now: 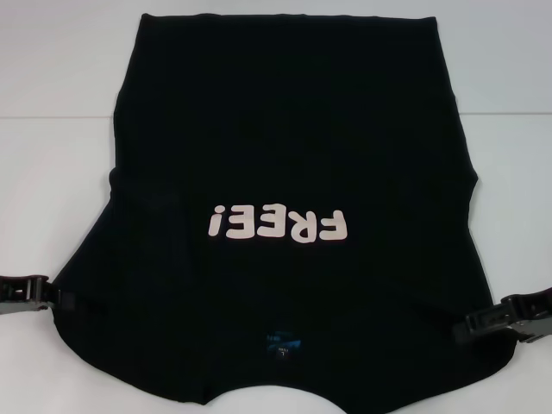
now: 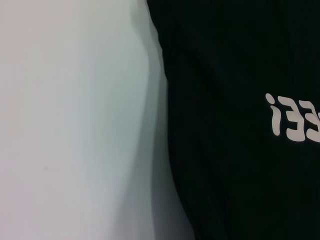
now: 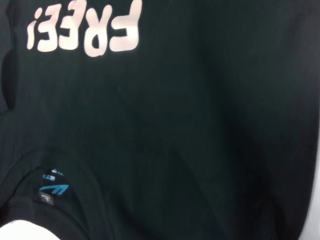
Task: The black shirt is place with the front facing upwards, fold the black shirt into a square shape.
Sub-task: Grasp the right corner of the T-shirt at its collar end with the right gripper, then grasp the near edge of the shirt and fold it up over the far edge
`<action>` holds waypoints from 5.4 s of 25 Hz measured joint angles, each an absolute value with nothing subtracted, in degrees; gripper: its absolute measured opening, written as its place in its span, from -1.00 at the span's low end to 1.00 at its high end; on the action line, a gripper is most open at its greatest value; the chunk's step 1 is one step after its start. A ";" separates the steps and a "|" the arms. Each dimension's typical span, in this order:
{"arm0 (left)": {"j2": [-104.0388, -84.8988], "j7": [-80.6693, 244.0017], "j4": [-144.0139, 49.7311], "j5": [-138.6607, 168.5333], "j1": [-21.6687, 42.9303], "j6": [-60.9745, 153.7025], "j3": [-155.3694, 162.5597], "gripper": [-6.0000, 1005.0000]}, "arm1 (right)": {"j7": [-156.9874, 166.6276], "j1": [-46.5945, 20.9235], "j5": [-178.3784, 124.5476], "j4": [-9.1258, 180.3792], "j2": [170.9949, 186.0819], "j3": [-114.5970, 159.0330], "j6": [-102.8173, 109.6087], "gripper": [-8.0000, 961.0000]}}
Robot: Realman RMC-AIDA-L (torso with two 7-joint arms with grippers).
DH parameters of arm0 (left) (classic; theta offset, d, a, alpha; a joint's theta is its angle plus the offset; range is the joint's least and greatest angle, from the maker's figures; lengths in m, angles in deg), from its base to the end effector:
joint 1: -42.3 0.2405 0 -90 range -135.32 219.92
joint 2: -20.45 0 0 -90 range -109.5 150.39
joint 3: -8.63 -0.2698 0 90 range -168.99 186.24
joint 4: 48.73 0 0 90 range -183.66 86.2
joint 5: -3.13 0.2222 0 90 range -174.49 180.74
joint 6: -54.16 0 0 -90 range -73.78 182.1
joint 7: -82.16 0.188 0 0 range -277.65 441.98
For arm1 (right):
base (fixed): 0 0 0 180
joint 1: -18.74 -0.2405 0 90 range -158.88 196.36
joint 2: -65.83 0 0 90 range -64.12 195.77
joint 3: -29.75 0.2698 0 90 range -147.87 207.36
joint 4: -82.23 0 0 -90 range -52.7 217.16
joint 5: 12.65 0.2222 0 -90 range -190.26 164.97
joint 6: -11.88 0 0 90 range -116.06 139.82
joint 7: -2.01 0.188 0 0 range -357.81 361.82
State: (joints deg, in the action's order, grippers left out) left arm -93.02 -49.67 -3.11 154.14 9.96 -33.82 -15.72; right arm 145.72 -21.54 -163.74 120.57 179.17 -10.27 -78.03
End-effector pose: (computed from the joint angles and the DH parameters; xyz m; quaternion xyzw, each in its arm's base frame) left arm -0.3713 0.3570 0.0287 -0.7497 -0.6355 -0.0508 0.1777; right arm 0.3184 0.3686 -0.0234 -0.7617 0.6414 -0.0491 0.0775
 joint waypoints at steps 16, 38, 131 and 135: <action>-93.02 -49.67 -3.03 154.04 9.96 -33.84 -15.72 -0.81 | 144.73 -21.96 -163.74 119.66 179.59 -10.87 -77.52 0.91; -93.11 -49.26 -3.11 154.00 9.95 -34.17 -15.72 -0.78 | 145.26 -21.84 -163.98 119.88 179.09 -13.24 -76.92 -0.77; -101.15 -22.12 -19.47 112.45 3.92 5.55 -10.99 -0.66 | 89.16 -17.95 -114.13 104.97 185.27 9.84 -37.73 -0.80; -102.32 -21.61 -19.67 112.47 3.44 9.02 -11.11 -0.66 | 88.54 -18.34 -114.16 104.48 185.36 7.38 -34.93 -0.79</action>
